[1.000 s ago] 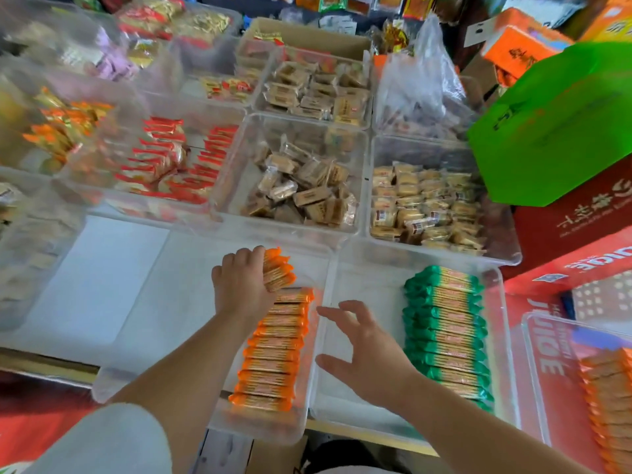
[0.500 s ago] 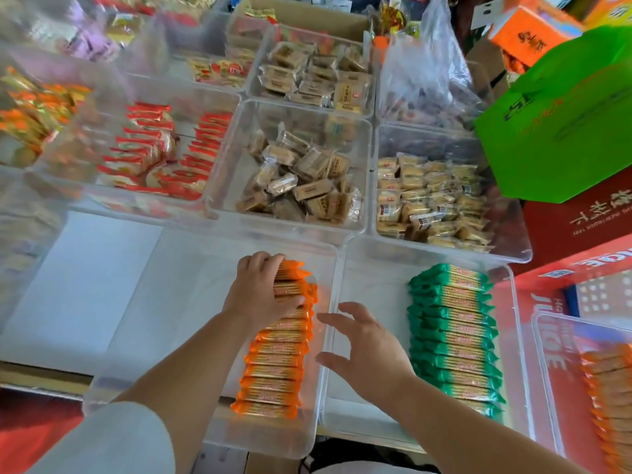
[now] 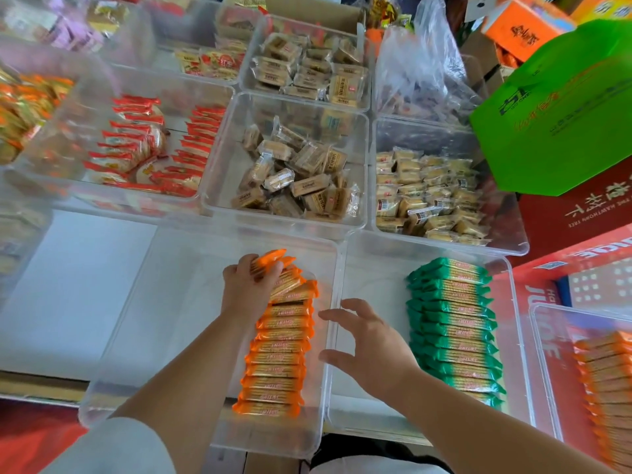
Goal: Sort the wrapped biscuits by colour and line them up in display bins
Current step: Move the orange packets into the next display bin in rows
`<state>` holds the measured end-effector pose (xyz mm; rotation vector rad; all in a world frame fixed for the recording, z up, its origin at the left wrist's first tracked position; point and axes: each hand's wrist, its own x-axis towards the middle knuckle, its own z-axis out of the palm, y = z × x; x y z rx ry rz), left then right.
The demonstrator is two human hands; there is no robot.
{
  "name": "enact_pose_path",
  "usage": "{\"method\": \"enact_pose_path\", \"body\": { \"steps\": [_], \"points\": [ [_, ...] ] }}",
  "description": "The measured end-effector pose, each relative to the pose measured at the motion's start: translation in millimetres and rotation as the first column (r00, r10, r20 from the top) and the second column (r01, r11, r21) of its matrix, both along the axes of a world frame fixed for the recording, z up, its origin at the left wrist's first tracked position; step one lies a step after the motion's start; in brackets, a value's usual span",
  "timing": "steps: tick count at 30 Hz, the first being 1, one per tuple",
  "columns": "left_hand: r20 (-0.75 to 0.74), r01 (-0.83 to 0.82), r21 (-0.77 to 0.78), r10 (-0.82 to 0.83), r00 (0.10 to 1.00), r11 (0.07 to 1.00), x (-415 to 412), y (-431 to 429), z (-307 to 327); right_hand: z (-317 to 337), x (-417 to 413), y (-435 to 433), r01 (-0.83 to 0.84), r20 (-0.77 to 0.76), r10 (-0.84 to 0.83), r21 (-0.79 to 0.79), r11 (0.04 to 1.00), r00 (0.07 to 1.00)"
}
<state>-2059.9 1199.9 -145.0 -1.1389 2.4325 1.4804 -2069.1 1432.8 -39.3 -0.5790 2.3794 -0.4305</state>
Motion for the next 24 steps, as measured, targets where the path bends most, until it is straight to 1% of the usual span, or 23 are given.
{"method": "enact_pose_path", "body": {
  "steps": [5,7,8,9,10,11,12,13,16,18,21,24],
  "points": [
    [0.039,0.155,-0.133,-0.151,0.988,0.979,-3,1,4,-2,0,0,0.002,-0.004,-0.002,-0.014,1.0,1.0],
    [0.076,0.175,-0.244,-0.162,0.984,0.954,-6,7,6,-3,0,0,0.002,-0.007,-0.002,-0.016,1.0,1.0],
    [0.124,0.191,-0.348,-0.157,0.98,0.918,-8,9,7,-4,0,0,0.001,-0.008,-0.001,-0.015,1.0,1.0],
    [0.191,0.222,-0.453,-0.149,0.97,0.863,-10,12,8,-4,0,0,0.001,-0.009,-0.001,-0.013,1.0,1.0],
    [0.252,0.256,-0.521,-0.14,0.958,0.814,-11,15,8,-4,0,0,0.0,-0.01,-0.001,-0.011,1.0,1.0],
    [0.279,0.274,-0.543,-0.137,0.95,0.793,-12,18,8,-4,0,1,0.0,-0.012,0.0,-0.01,1.0,1.0],
    [0.267,0.269,-0.533,-0.142,0.953,0.802,-12,21,6,-3,1,1,-0.001,-0.016,0.001,-0.009,1.0,1.0],
    [0.216,0.241,-0.505,-0.148,0.965,0.829,-11,23,4,-3,1,1,-0.003,-0.02,0.003,-0.01,1.0,1.0],
    [0.005,0.127,-0.394,-0.136,0.991,0.91,-5,23,0,-4,1,1,-0.007,-0.026,0.007,-0.012,1.0,1.0],
    [-0.062,0.123,-0.402,-0.161,0.985,0.907,-4,19,-1,-5,1,1,-0.004,-0.028,0.003,-0.016,1.0,1.0],
    [-0.106,0.136,-0.468,-0.208,0.972,0.873,-4,14,-1,-6,2,2,0.004,-0.025,-0.004,-0.014,1.0,1.0],
    [-0.133,0.098,-0.455,-0.176,0.975,0.885,-7,15,0,-6,2,1,0.003,-0.022,-0.003,-0.011,1.0,1.0]
  ]
}}
